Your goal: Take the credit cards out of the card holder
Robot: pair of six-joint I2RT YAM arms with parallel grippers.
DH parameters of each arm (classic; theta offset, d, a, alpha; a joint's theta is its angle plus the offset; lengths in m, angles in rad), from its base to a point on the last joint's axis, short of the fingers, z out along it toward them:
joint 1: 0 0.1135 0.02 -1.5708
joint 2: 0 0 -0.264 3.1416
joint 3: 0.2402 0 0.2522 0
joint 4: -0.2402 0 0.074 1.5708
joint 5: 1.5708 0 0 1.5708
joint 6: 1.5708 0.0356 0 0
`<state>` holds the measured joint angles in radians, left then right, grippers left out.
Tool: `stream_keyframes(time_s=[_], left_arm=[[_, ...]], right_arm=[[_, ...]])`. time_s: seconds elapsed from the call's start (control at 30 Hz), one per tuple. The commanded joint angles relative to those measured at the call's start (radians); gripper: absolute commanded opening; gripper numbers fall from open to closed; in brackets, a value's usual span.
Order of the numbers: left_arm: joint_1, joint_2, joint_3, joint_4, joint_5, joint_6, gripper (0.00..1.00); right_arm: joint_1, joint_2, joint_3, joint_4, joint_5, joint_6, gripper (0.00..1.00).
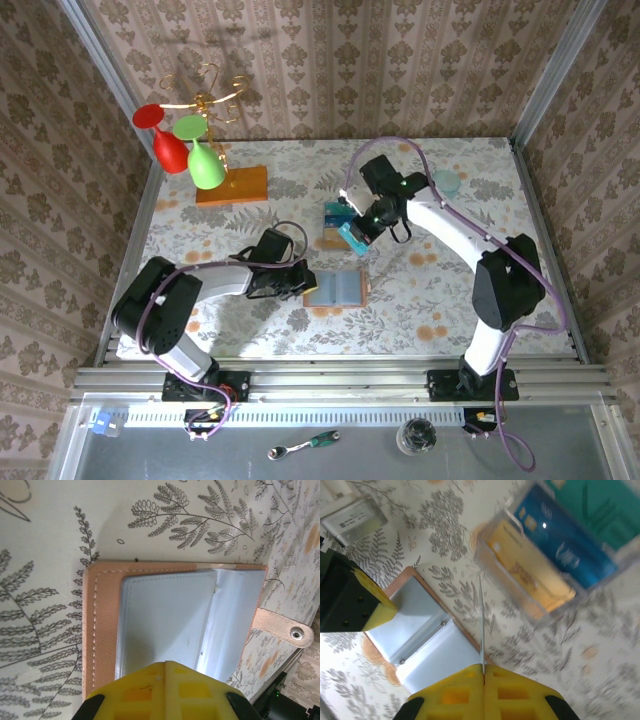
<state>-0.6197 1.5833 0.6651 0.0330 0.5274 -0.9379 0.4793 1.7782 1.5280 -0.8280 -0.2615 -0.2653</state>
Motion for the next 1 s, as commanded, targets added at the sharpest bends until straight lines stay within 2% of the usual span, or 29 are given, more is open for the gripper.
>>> stream_keyframes(time_s=[0.0,0.17,0.3,0.67,0.8,0.97], left_arm=[[0.014,-0.052,0.01,-0.034,-0.015,0.03,0.03],[0.038,-0.11,-0.008,-0.071,-0.022,0.045,0.03],[0.062,-0.157,-0.024,-0.099,-0.029,0.053,0.03],[0.138,-0.274,-0.079,-0.161,-0.035,0.065,0.03],[0.156,-0.307,-0.099,-0.182,-0.031,0.073,0.04],[0.231,-0.33,-0.119,-0.2,-0.016,0.085,0.04]], right_arm=[[-0.005,0.067,0.123,-0.129,0.032,-0.28,0.0],[-0.005,0.189,0.323,-0.24,0.107,-0.418,0.0],[-0.008,0.266,0.44,-0.255,0.141,-0.503,0.0],[-0.028,0.541,0.848,-0.391,0.168,-0.585,0.0],[-0.03,0.601,0.924,-0.402,0.184,-0.607,0.0],[-0.031,0.625,0.941,-0.4,0.189,-0.618,0.0]])
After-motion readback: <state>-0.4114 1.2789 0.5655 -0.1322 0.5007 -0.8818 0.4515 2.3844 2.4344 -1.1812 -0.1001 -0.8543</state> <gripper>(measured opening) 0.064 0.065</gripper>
